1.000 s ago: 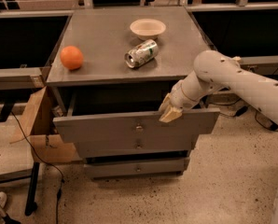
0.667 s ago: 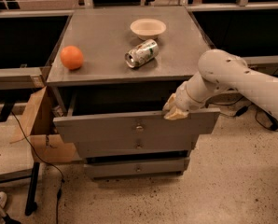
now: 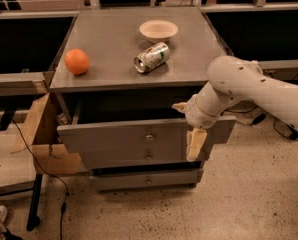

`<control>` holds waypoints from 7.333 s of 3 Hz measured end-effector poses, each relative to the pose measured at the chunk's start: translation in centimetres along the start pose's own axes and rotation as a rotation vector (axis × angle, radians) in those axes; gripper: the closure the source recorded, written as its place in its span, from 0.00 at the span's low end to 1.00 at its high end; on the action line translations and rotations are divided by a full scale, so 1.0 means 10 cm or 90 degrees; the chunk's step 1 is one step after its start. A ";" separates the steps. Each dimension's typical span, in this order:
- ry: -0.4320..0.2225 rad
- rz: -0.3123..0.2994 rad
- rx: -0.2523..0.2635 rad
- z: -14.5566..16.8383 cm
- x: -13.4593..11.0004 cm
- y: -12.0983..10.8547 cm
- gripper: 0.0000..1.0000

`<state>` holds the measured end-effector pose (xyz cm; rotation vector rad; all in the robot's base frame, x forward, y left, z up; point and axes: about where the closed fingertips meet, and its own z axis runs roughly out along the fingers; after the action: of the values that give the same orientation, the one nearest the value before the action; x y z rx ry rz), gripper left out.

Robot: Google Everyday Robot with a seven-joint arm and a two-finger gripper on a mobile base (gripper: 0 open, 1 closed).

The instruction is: Open top drawer

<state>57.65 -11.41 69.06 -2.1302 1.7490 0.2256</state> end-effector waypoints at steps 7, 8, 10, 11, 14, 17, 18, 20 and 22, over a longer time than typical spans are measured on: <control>0.028 0.031 -0.060 0.33 0.06 -0.03 0.88; 0.028 0.034 -0.062 0.32 0.07 0.00 1.00; 0.029 0.037 -0.067 0.29 0.09 0.09 0.59; 0.026 0.034 -0.071 0.26 0.08 0.19 0.35; 0.012 0.003 -0.099 0.18 0.00 0.49 0.00; 0.084 0.016 -0.157 0.14 0.23 0.72 0.22; 0.100 0.023 -0.159 0.05 0.31 0.79 0.45; 0.113 0.028 -0.166 -0.02 0.36 0.85 0.91; 0.113 0.026 -0.167 -0.07 0.34 0.89 0.59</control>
Offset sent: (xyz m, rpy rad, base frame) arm 0.0125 0.0180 -0.0268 -0.0575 0.0486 -0.0228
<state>49.63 -16.13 66.84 -2.3634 1.9584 0.2995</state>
